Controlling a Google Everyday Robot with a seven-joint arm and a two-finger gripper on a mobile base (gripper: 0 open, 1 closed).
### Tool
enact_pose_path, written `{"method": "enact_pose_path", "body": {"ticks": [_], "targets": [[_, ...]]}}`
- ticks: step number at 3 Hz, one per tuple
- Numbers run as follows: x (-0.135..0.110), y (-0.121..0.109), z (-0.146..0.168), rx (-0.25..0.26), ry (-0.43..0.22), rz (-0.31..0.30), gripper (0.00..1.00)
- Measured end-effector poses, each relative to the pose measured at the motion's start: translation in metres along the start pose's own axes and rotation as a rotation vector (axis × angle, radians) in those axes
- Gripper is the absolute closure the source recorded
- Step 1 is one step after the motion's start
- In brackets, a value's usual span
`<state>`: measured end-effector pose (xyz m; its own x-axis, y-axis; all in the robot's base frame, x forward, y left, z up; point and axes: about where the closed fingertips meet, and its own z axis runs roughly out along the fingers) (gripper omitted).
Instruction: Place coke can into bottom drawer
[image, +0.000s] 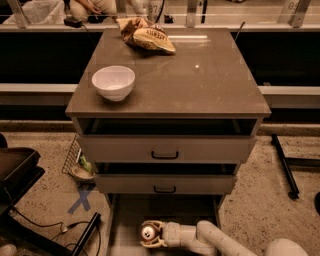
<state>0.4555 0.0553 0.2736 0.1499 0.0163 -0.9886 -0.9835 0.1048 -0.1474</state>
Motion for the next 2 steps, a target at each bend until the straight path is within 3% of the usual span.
{"method": "enact_pose_path", "body": {"ticks": [1,2], "targets": [[0.055,0.000,-0.017,0.015,0.086,0.092,1.00],[0.092,-0.001,-0.028,0.023,0.130,0.159,1.00]]}}
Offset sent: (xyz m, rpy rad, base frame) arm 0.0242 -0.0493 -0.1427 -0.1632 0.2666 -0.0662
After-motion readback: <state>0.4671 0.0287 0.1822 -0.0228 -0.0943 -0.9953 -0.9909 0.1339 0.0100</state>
